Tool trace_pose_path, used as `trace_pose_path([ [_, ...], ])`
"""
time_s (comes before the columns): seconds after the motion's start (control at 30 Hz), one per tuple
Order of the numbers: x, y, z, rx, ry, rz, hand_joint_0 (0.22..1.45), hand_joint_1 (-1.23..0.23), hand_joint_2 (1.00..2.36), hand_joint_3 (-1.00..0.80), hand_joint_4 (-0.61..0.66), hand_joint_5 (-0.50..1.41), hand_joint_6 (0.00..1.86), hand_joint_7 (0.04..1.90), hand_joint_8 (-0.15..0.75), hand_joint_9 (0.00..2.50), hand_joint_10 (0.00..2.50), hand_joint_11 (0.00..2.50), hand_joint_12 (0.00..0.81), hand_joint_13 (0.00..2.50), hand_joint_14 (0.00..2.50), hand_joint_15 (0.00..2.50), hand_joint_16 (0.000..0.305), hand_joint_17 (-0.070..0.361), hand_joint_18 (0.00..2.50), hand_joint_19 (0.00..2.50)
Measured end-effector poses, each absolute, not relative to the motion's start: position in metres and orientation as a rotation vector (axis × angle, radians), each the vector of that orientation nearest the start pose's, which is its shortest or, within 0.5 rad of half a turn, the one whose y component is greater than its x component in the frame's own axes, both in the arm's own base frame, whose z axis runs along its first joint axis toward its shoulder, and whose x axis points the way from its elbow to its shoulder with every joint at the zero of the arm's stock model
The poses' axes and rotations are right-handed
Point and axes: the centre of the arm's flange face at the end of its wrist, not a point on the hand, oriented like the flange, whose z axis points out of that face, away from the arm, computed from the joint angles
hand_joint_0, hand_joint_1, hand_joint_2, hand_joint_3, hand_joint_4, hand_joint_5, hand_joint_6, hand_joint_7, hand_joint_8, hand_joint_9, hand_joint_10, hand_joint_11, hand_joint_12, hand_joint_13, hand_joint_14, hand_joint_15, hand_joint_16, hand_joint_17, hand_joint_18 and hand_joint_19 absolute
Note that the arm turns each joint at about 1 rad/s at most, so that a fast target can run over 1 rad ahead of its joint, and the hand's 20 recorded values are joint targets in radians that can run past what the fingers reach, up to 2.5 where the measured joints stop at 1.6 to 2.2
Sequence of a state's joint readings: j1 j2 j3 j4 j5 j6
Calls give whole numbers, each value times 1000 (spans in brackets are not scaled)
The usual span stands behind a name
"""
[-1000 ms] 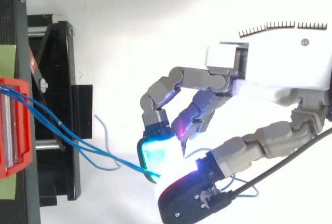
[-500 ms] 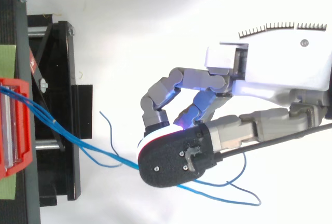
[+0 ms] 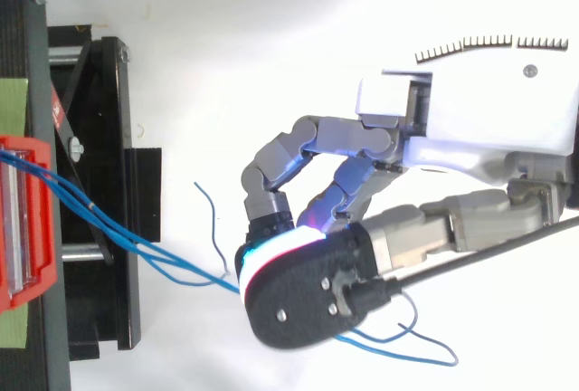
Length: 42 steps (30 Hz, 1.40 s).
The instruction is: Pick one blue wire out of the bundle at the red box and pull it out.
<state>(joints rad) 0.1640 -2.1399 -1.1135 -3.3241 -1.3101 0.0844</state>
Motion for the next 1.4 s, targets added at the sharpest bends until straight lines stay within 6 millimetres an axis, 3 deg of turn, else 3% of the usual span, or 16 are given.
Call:
trace_pose_path([
  [0.43, 699, -45, 353, 1479, 1320, 996, 592, -747, 1000, -500, -130, -183, 918, 1183, 268, 641, 17, 595, 410, 507, 17, 432, 54, 122, 521, 527],
  [0.77, 699, -45, 353, 1478, 1321, 996, 593, -780, 1015, -219, -166, -155, 932, 1230, 273, 776, 15, 615, 411, 579, 16, 453, 53, 120, 569, 552],
  [0.97, 699, -45, 354, 1476, 1322, 996, 584, -812, 1010, 40, -222, -112, 932, 1202, 310, 915, 14, 564, 472, 681, 14, 446, 67, 151, 717, 509],
  [1.1, 699, -45, 354, 1468, 1324, 986, 541, -781, 1236, 40, -289, -97, 915, 1246, 284, 924, 9, 378, 462, 628, 13, 364, 67, 150, 679, 479],
  [1.4, 702, -45, 356, 1395, 1327, 908, 518, -800, 1335, 24, -295, -87, 901, 1250, 278, 760, 4, 164, 455, 513, 9, 286, 65, 147, 553, 406],
])
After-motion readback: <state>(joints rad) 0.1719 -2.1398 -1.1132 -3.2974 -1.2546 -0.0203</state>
